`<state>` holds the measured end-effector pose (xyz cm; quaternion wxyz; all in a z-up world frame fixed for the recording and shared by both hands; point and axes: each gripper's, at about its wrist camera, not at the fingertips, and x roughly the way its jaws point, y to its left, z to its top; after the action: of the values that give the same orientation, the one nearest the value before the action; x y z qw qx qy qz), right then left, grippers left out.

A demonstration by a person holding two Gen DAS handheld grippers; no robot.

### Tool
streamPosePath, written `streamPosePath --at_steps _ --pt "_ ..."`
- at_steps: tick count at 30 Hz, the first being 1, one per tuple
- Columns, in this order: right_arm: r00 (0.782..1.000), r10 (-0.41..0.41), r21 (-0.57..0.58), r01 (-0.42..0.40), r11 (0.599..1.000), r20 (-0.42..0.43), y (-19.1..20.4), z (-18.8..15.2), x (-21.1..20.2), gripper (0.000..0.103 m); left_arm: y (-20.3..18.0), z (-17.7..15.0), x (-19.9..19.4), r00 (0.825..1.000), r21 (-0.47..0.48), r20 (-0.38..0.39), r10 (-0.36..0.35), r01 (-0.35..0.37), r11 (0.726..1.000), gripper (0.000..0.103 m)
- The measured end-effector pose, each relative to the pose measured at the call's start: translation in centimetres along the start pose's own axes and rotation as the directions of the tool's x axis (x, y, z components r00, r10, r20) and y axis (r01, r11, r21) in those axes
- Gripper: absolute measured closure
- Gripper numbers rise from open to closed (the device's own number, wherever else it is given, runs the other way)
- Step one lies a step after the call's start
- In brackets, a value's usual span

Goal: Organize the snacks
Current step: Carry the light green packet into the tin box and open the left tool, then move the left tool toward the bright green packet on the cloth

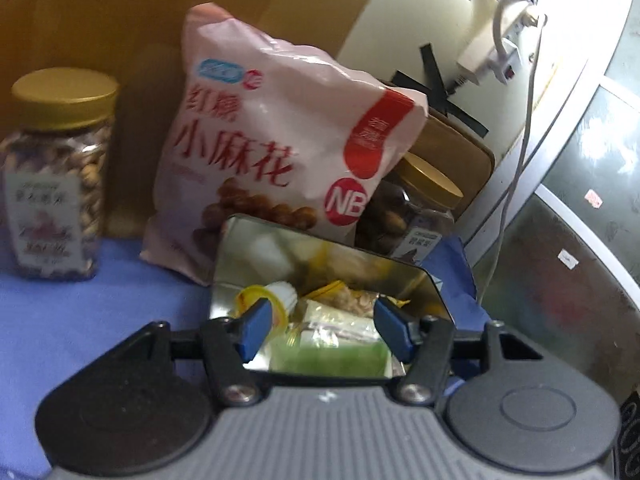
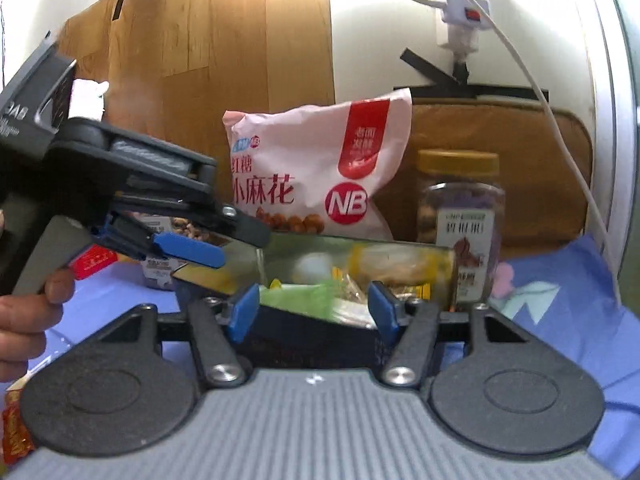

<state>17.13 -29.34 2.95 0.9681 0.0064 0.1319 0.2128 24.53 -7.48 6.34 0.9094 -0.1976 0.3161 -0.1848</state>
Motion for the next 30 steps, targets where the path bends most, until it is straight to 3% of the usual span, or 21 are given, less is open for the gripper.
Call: streamPosePath --at_steps 3,8,13,16,21,24,28,30 --pt "1.000 0.004 0.037 -0.004 0.999 0.000 -0.5 0.3 -0.4 0.040 0.8 -0.9 -2.0 1.000 -0.018 0.016 -0.002 0.002 1.000 0.046" --pt "0.997 0.078 0.117 -0.075 0.990 -0.026 -0.9 0.4 -2.4 0.040 1.8 -2.9 -6.3 0.999 -0.031 0.019 -0.030 0.030 0.999 0.042" --pt "0.977 0.166 0.153 -0.145 0.978 -0.137 0.1 -2.1 -4.8 0.040 2.8 -6.4 -9.2 0.998 -0.046 -0.025 -0.061 0.060 0.997 0.042" --pt "0.965 0.167 0.102 -0.148 0.984 -0.204 1.8 -3.8 -6.1 0.038 2.8 -8.5 -9.6 0.994 -0.058 -0.069 -0.086 0.082 0.995 0.042" --pt "0.939 0.139 -0.055 -0.164 0.985 -0.314 5.9 -6.0 -7.1 0.024 1.7 -11.0 -9.7 0.983 -0.050 -0.113 -0.143 0.138 0.989 0.042" --pt "0.948 0.071 -0.142 -0.120 0.983 -0.312 7.4 -6.5 -7.1 0.025 1.3 -12.1 -10.4 0.980 -0.035 -0.121 -0.156 0.153 0.988 0.042" --pt "0.942 0.087 -0.055 -0.111 0.992 -0.323 6.2 -6.3 -6.7 0.031 1.4 -12.8 -11.6 0.981 -0.034 -0.120 -0.155 0.152 0.988 0.042" --pt "0.948 0.082 -0.012 -0.090 0.996 -0.308 5.8 -6.3 -7.0 0.042 1.7 -13.1 -12.2 0.982 -0.042 -0.116 -0.150 0.146 0.988 0.042"
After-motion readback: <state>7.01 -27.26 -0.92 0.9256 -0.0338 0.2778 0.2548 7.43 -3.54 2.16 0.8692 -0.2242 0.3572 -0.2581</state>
